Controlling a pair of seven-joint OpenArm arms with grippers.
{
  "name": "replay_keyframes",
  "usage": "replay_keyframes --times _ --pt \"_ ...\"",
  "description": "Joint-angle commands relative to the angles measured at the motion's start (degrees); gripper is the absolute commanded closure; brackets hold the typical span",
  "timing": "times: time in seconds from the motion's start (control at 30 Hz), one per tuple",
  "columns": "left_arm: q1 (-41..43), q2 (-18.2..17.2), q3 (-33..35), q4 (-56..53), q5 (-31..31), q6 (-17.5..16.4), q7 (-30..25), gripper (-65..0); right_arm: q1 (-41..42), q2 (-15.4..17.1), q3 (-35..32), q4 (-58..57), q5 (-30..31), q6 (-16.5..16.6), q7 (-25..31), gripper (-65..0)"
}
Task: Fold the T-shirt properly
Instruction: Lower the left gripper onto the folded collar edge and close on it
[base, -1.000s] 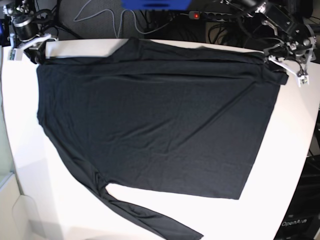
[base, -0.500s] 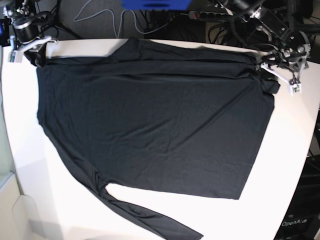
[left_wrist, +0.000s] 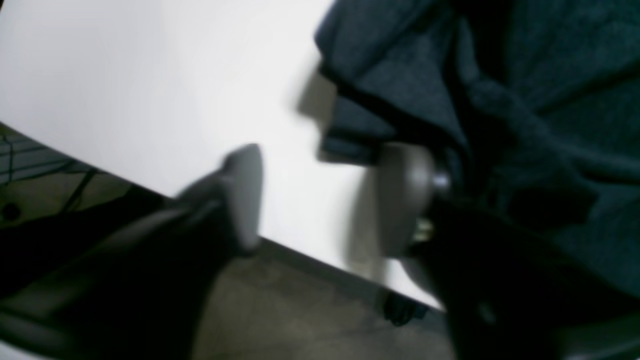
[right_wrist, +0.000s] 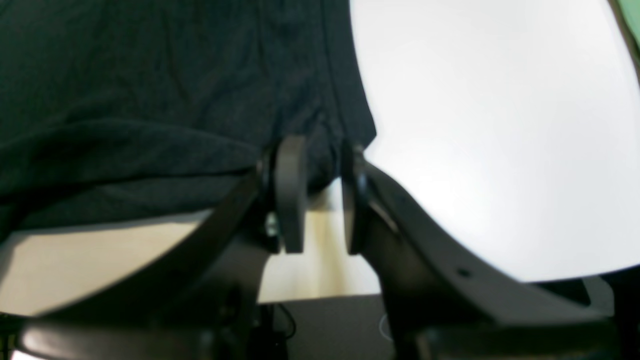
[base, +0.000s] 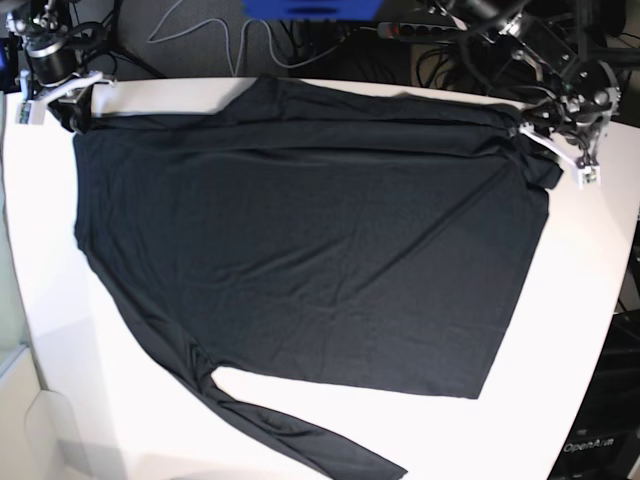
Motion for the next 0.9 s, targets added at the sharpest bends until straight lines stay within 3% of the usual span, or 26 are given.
replay_keyframes --times 0.0,0.1,0.67,0.87 --pt "0.36 -0.64 -0.76 0.72 0.33 0.27 -0.24 -26.5 -0.33 0.87 0.39 0.65 0.42 0.0 1.31 -13.6" --pt "1.59 -0.64 -2.34 0.72 0.07 0.27 -0.5 -21.9 -0.33 0.87 0.39 0.65 0.42 0.0 1.31 -13.6" --pt "3.87 -0.64 -4.8 3.27 -0.19 0.27 -0.24 -21.7 -0.33 0.87 0.39 0.65 0.42 0.0 1.31 -13.6" --pt "5.72 -0.55 -4.54 10.13 -9.42 0.27 1.96 -23.9 -0.33 0.87 0.39 0.65 0.42 0.0 1.31 -13.6"
